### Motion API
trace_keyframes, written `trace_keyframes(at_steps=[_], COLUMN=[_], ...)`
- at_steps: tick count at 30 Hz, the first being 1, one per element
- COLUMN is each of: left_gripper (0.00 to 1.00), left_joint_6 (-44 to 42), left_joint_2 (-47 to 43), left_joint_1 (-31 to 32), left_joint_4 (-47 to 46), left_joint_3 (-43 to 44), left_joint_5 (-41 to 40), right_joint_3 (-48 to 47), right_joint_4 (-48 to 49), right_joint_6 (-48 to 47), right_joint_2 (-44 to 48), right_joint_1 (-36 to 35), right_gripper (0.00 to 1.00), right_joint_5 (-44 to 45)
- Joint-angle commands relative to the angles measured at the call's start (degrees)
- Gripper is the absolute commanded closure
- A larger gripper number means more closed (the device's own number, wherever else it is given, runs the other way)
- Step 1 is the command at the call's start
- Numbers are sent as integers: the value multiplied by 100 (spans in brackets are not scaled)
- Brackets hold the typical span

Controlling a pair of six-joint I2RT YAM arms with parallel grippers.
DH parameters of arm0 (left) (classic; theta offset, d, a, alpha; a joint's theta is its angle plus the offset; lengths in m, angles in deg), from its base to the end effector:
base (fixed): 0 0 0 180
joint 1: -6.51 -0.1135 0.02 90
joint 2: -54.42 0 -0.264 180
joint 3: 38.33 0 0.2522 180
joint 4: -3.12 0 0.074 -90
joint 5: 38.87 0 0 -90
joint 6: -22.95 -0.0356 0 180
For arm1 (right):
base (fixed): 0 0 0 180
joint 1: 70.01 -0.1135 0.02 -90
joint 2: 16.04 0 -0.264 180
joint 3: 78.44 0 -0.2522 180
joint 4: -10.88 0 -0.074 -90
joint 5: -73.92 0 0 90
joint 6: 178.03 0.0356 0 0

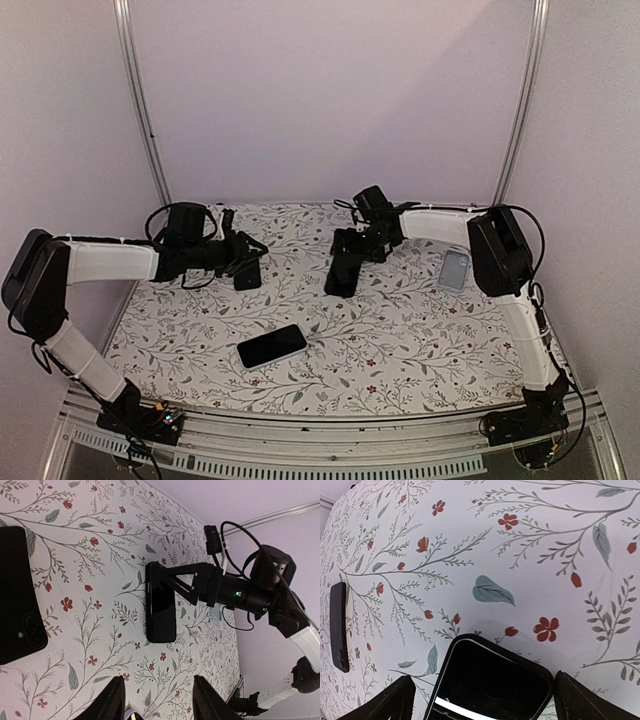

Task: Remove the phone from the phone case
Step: Move the phone with the phone case to the center of the board.

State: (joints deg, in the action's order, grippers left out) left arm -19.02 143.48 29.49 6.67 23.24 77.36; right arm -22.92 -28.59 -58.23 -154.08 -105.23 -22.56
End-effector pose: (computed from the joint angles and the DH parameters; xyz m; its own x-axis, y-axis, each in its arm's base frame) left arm 0.2978 -0.1434 0.2064 -0.8370 -0.3695 -0.4035 0.1144 0.6031 -0.7894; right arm 0.4284 0.3074 0.1435 -0.8787 -0.0159 -0.4771 -0.2210 0.8994 0.3771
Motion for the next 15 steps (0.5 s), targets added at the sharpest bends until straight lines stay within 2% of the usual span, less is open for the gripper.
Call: trace_keyframes(at_steps=[1,5,8,12,15], left_gripper=[52,53,53,53,53], left_joint_6=[-82,-69,-57,-56,-35], left_joint_2=[-202,-213,-229,-260,-242], left_joint_1=[72,73,68,66,68], left_joint_4=[11,-6,-15,6,-25], left_joint_3=[-113,-144,-156,-179,-196], left_joint_5=[-60,-78,-75,-90,-78], right_joint_3=[-538,-1034,-1443,-1442,-1200], right_joint_4=[-487,-779,-1197,-1756,-1884], right_joint_6=[-49,-192,-430,-660,-808], right_joint_2=[-491,-725,-927,-934,-743], right_joint_1=[-402,-719,-955,-1120,-1200], right_gripper=[1,1,1,1,1], right_joint_5=[-254,-18,475,1448,1789])
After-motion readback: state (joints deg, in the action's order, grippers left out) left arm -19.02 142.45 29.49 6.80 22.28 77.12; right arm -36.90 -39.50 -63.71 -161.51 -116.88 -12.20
